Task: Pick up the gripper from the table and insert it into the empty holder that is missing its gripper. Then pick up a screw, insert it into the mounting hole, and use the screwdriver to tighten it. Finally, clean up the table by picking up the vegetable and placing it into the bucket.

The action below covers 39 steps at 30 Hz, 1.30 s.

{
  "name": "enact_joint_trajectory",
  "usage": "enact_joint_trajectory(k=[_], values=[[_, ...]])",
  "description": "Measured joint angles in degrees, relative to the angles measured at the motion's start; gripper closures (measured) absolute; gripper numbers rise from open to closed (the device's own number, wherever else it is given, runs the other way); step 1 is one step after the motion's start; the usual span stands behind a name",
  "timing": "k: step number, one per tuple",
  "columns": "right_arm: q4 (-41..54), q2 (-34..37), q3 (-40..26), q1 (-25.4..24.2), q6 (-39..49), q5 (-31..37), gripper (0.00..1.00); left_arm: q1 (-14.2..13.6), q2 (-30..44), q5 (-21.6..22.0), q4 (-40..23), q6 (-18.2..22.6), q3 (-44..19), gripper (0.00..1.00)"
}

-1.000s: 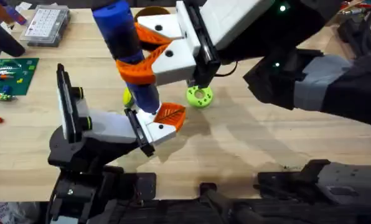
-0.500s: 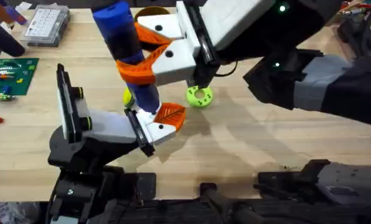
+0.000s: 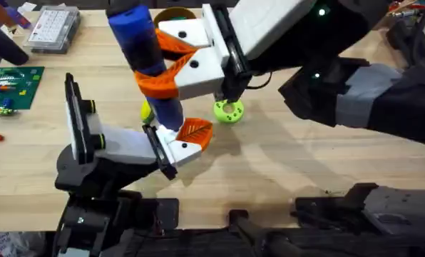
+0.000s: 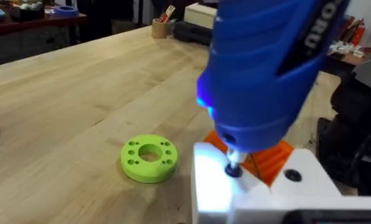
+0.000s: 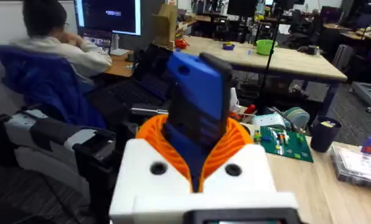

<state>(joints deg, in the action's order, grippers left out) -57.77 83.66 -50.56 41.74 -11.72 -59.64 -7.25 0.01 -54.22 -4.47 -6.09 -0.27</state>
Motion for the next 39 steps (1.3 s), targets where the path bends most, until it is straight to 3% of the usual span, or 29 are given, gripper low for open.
enact_joint_trajectory(k=[19, 25, 28, 35, 37, 38, 39], values=[[0.0, 0.0, 0.1, 0.0, 0.2, 0.0, 0.958, 0.0, 0.0, 0.0, 0.0, 0.0, 0.0, 0.989], [-5.4, 0.3, -0.4, 0.0, -2.6, -0.1, 0.960, 0.0, 0.0, 0.0, 0.0, 0.0, 0.0, 0.989], [-0.6, 0.3, -3.5, -0.1, -3.7, -1.2, 0.958, 0.0, 0.0, 0.0, 0.0, 0.0, 0.0, 0.989], [17.2, 0.2, -18.0, -2.5, -1.0, -4.9, 0.958, 0.0, 0.0, 0.0, 0.0, 0.0, 0.0, 0.989], [27.5, 0.1, -21.7, -3.7, 2.6, -5.7, 0.959, 0.0, 0.0, 0.0, 0.0, 0.0, 0.0, 0.989], [40.4, 0.1, -24.7, -5.2, 7.8, -6.1, 0.960, 0.0, 0.0, 0.0, 0.0, 0.0, 0.0, 0.989], [45.0, 0.1, -25.6, -5.9, 9.6, -6.1, 0.958, 0.0, 0.0, 0.0, 0.0, 0.0, 0.0, 0.989]])
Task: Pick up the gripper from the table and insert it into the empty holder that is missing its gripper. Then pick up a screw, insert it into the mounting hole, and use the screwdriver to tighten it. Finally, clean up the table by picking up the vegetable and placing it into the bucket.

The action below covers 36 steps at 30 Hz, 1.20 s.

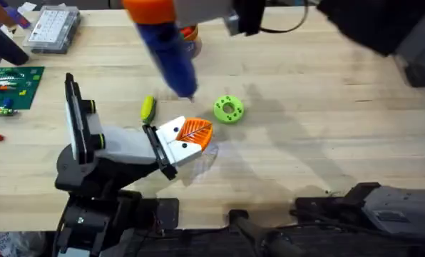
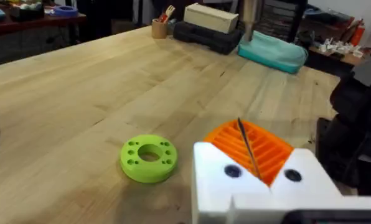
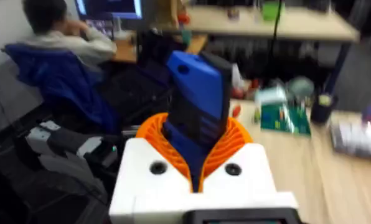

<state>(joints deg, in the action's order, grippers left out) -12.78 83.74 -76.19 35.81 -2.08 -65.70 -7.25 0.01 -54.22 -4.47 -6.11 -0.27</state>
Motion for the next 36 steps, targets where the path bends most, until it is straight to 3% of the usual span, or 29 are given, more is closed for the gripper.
enact_joint_trajectory(k=[4, 9, 16, 21, 22, 25, 36], values=[[17.6, 0.0, -3.8, -3.7, 8.7, 3.0, 0.959, 0.0, 0.0, 0.0, 0.0, -0.1, 0.0, 0.989], [37.6, 0.0, -8.6, -8.0, 21.7, 12.9, 0.958, 0.0, 0.0, 0.0, 0.0, -0.2, 0.0, 0.989], [52.6, 0.0, -12.7, -10.5, 37.0, 28.4, 0.958, 0.0, 0.0, 0.0, 0.0, -0.2, 0.0, 0.989], [57.3, 0.0, -14.8, -11.1, 44.4, 40.0, 0.959, 0.0, 0.0, 0.0, 0.0, -0.2, 0.0, 0.989], [57.7, 0.0, -14.9, -11.1, 46.8, 47.4, 0.959, 0.0, 0.0, 0.0, 0.0, -0.2, 0.0, 0.989], [57.8, 0.5, -15.1, -11.3, 47.9, 52.9, 0.958, 0.0, 0.0, 0.0, 0.0, -0.2, 0.0, 0.989], [59.3, 14.7, -15.6, -11.8, 49.1, 60.6, 0.959, 0.0, 0.0, 0.0, 0.0, -0.2, 0.0, 0.989]])
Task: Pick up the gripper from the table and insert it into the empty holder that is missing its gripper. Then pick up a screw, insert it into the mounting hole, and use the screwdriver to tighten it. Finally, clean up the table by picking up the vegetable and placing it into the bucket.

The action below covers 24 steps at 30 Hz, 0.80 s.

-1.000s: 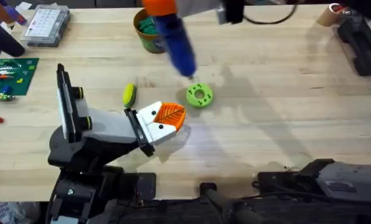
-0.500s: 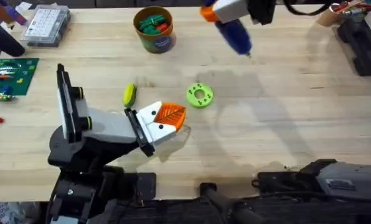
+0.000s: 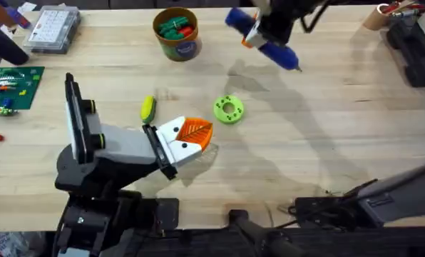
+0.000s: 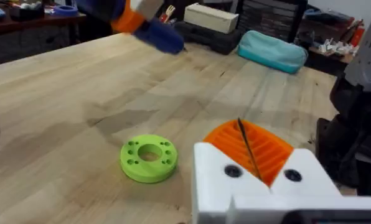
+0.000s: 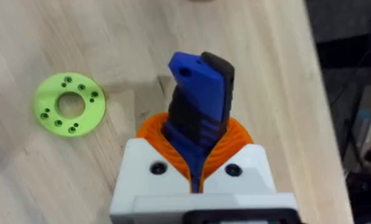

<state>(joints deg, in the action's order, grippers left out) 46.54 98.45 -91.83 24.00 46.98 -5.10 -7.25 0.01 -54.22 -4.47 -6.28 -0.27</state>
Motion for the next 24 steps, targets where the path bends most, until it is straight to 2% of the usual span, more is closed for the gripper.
enact_joint_trajectory(k=[6, 7, 11, 18, 24], values=[[-0.4, 9.2, 0.0, -1.7, 2.1, 6.4, 0.958, 0.0, 0.0, 0.0, 0.0, 0.0, 0.0, 0.989], [-0.5, 13.6, 0.0, -3.2, 4.7, 8.9, 0.959, 0.0, 0.0, 0.0, 0.0, 0.0, 0.0, 0.989], [-0.4, 17.9, 0.0, -5.0, 8.7, 12.0, 0.960, 0.0, 0.0, 0.0, 0.0, 0.0, 0.0, 0.989], [-0.5, 20.9, 0.0, -8.2, 11.7, 12.7, 0.960, 0.0, 0.0, 0.0, 0.0, 0.0, 0.0, 0.996], [-0.6, 20.9, 0.0, -10.7, 12.2, 10.4, 0.961, 0.0, 0.0, 0.0, 0.0, 0.0, 0.0, 0.996]])
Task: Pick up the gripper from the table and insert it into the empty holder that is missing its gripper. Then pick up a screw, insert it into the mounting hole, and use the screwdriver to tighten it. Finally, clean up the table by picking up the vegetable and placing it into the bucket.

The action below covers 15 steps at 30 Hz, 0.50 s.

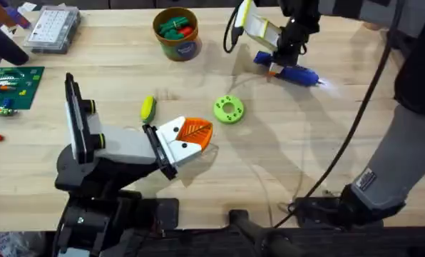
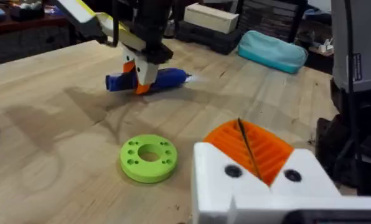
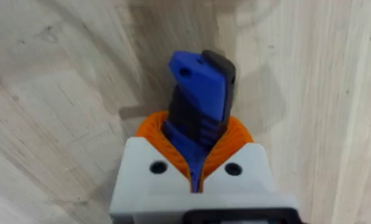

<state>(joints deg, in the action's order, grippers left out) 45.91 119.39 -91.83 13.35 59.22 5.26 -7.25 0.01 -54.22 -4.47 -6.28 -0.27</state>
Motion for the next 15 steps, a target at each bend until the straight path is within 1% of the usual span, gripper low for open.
enact_joint_trajectory(k=[4, 5, 6, 7, 11, 12, 13, 15], values=[[0.0, 0.0, 0.0, -0.6, 0.0, -0.7, 0.962, 0.0, 0.0, 0.0, 0.0, 0.0, 0.0, 0.996], [0.0, 0.0, 0.0, -0.6, 0.0, -0.6, 0.930, 0.0, 0.0, 0.0, 0.0, 0.0, 0.0, 0.996], [0.1, 0.0, 0.0, -0.6, 0.0, -0.7, 0.800, 0.0, 0.0, 0.0, 0.0, 0.0, 0.0, 0.977], [0.2, 0.0, 0.0, -0.6, 0.0, -0.7, 0.649, 0.0, 0.0, 0.0, 0.0, 0.2, 0.0, 0.886], [0.0, 0.0, -0.1, -0.5, 0.1, -0.6, 0.076, 0.0, 0.0, 0.0, 0.0, 0.0, 0.0, 0.259], [0.8, 0.0, -0.3, -0.5, 0.4, -0.6, 0.024, 0.0, 0.0, 0.0, 0.0, 0.0, 0.0, 0.108], [1.5, 0.0, -0.4, -0.5, 0.4, -0.6, 0.012, 0.0, 0.0, 0.0, 0.0, -0.2, 0.0, 0.046], [4.1, 0.0, -0.4, -0.4, 0.4, -0.9, 0.007, 0.0, 0.0, 0.0, 0.0, -0.2, 0.0, 0.018]])
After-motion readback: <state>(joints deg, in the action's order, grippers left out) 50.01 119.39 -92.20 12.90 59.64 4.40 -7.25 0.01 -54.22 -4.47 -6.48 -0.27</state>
